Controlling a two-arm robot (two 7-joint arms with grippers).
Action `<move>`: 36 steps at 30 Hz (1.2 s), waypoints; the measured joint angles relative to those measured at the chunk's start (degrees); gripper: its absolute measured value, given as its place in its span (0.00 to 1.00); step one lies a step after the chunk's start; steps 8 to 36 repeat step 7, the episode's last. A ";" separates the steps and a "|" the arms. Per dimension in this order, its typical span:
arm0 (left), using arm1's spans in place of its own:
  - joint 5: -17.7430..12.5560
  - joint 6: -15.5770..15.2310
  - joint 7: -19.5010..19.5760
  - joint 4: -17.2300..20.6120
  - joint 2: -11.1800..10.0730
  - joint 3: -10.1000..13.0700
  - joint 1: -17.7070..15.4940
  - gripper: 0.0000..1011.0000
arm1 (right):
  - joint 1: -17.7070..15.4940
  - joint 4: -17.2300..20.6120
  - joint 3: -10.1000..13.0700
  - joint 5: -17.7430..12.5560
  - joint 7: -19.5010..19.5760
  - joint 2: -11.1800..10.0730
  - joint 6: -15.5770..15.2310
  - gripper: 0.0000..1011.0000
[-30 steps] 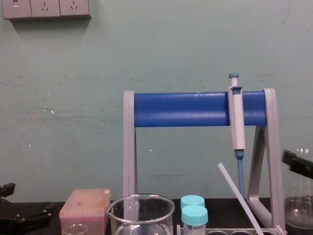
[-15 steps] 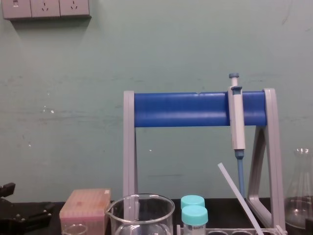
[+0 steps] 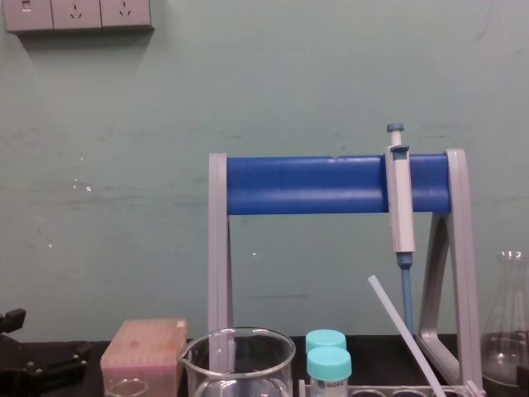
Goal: Pick up the stirring rod with one hand, then place it down.
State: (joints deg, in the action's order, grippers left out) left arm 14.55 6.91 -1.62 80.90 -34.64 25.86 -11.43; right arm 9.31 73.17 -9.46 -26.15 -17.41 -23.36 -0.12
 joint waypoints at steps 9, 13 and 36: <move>0.00 0.00 0.00 0.00 0.00 0.00 0.00 0.99 | 0.00 0.05 0.00 -0.04 -0.02 0.00 0.20 0.99; 0.00 0.00 0.00 0.00 0.00 0.00 0.00 0.99 | 0.00 0.05 0.00 -0.04 -0.02 0.00 0.20 0.99; 0.00 0.00 0.00 0.00 0.00 0.00 0.00 0.99 | 0.00 0.05 0.00 -0.04 -0.02 0.00 0.20 0.99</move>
